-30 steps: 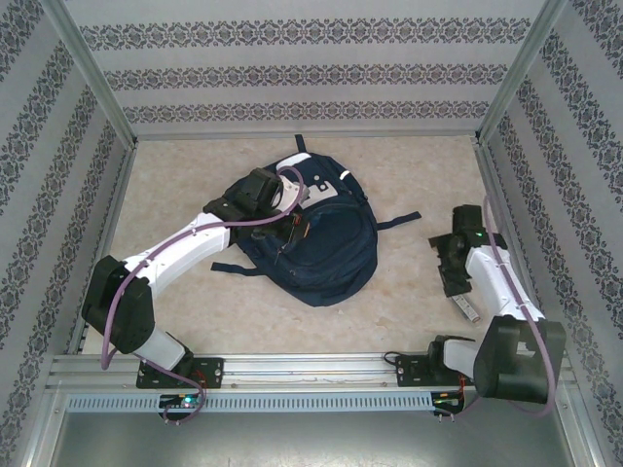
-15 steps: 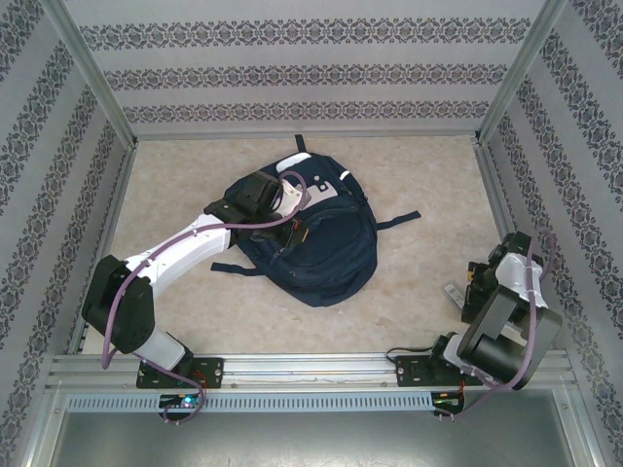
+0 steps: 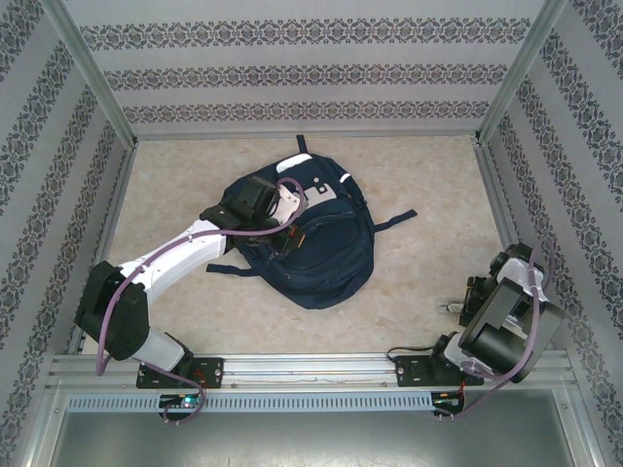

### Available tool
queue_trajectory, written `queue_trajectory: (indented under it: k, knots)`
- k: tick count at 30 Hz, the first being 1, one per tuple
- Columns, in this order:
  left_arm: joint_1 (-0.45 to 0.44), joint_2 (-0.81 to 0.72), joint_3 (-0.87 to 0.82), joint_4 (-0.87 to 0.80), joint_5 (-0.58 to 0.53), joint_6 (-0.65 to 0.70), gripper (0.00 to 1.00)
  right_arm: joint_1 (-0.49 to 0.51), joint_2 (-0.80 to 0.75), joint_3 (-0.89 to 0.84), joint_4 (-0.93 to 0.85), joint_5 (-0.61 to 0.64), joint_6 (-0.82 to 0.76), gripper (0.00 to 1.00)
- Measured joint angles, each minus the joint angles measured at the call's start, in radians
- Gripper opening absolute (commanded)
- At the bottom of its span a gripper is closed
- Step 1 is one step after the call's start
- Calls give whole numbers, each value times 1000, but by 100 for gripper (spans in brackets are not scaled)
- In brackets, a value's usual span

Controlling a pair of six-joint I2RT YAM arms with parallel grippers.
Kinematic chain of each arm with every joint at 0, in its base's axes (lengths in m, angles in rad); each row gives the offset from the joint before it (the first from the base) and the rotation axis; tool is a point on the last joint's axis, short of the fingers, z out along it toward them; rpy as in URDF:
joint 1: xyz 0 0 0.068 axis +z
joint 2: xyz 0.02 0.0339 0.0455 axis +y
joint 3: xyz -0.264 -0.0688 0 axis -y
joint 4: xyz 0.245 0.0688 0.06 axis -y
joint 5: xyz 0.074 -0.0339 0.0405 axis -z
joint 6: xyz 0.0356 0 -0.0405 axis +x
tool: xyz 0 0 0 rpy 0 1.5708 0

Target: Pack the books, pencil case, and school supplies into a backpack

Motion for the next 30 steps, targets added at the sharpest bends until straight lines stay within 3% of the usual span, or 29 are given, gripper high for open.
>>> queue_trajectory:
  k: [2,5,12,22,30]
  knots:
    - [0,0,-8,8,0,0,1,0,-8,-3,-3,2,-5,53]
    - [0,0,-8,10,1,0,1,17,-20,-12,-3,11,-12,50]
    - [0,0,-8,11,1,0,1,151,-72,-34,15,79,-35,49]
    - [1,0,25,13,20,-66,1,579,-266,-40,71,43,-17,49]
    - [6,0,25,49,38,-182,1,996,-328,21,67,70,135,50]
